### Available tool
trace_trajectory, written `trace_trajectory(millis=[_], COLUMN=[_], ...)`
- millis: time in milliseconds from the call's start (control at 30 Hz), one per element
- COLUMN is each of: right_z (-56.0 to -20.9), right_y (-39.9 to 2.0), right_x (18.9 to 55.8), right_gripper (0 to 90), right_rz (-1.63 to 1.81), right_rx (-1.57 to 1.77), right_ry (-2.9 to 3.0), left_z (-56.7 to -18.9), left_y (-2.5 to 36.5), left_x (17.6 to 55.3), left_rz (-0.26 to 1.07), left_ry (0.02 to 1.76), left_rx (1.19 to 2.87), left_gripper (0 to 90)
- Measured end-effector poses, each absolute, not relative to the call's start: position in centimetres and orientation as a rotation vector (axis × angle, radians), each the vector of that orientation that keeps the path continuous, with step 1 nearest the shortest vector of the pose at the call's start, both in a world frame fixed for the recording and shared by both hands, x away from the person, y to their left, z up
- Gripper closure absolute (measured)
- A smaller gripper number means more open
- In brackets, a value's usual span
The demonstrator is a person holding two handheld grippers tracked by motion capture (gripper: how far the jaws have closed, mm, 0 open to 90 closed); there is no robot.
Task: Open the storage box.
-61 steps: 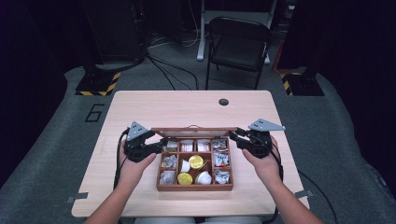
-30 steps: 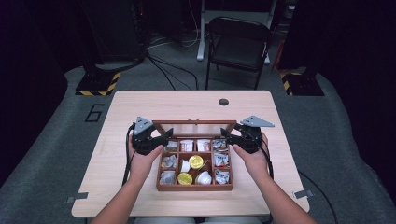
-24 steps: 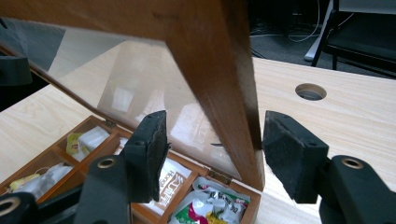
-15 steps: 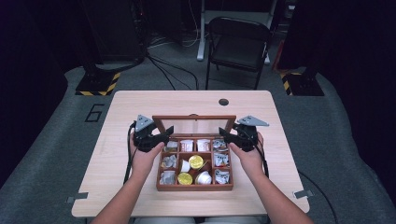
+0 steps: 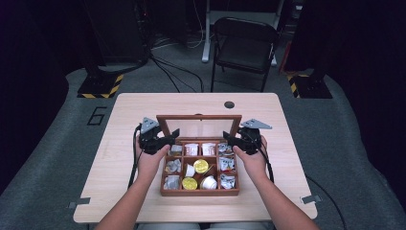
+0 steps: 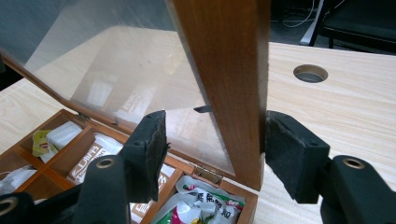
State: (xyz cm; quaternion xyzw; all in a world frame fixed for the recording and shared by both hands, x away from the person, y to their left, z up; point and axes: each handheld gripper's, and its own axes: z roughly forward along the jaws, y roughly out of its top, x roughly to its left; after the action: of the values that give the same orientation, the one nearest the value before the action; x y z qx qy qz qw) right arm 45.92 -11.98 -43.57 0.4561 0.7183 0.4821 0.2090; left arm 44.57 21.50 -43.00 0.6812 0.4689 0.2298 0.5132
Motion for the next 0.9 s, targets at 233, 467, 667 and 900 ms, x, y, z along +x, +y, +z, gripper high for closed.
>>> trace_trajectory(millis=[233, 467, 667, 900], right_z=[-44.1, -44.9, -45.6, -46.1], right_y=[-11.8, -11.7, -11.7, -11.6], right_x=[46.4, 46.7, 46.9, 47.2], right_gripper=[38.7, 38.4, 38.6, 38.4], right_rz=[1.331, 1.322, 1.322, 1.329], right_rx=[1.269, 1.283, 1.301, 1.323], right_ry=[1.999, 2.005, 1.995, 1.994], left_z=[-44.0, -44.8, -45.1, -46.2], left_y=[21.6, 21.5, 21.4, 21.4], left_x=[45.0, 45.4, 45.7, 46.2], left_rz=[0.535, 0.522, 0.521, 0.514], left_ry=[1.132, 1.142, 1.15, 1.165], left_rx=[1.631, 1.654, 1.654, 1.672], left_gripper=[29.8, 29.8, 29.7, 29.7])
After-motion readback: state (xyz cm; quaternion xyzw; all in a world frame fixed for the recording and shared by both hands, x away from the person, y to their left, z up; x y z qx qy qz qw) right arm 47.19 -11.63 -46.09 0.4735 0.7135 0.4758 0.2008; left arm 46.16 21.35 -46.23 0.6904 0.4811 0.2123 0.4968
